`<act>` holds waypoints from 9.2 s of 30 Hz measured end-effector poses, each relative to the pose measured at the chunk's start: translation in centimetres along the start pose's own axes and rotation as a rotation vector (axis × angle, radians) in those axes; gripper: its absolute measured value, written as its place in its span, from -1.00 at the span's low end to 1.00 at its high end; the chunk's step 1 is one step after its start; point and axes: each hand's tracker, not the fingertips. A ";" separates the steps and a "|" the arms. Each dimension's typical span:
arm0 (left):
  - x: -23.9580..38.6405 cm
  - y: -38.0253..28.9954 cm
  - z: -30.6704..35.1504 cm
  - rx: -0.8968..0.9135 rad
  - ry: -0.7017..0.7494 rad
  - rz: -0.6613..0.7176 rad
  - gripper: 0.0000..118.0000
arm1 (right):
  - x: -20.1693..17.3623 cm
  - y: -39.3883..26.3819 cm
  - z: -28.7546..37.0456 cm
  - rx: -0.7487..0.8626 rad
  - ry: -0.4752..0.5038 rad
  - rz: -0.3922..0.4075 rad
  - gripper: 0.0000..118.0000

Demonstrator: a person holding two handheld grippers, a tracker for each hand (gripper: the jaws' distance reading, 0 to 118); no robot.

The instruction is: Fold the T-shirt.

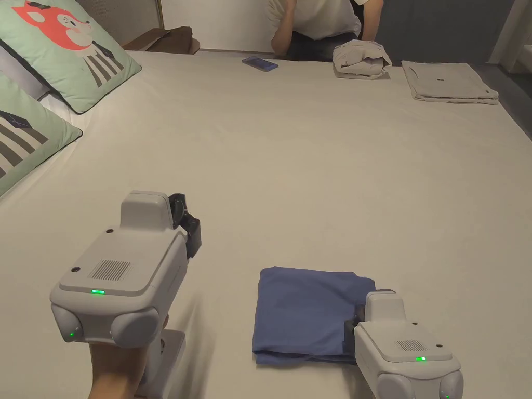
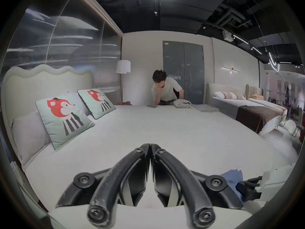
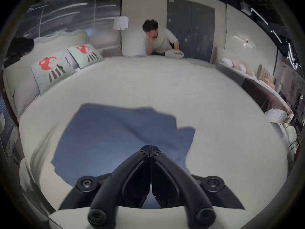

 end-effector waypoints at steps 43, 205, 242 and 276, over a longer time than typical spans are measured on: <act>-0.2 -8.2 -12.3 -0.837 -0.491 0.403 -0.65 | 0.8 4.4 2.5 0.142 0.063 -0.049 -1.00; 5.2 3.8 0.7 0.303 0.013 0.010 0.87 | 4.0 13.5 15.7 0.696 -0.185 0.001 0.93; 4.8 3.6 0.9 0.294 0.014 0.006 0.87 | 3.9 13.5 16.1 0.705 -0.185 0.014 0.93; 4.1 3.5 0.9 0.293 0.021 0.025 0.87 | 3.6 13.5 16.2 0.723 -0.190 0.031 0.93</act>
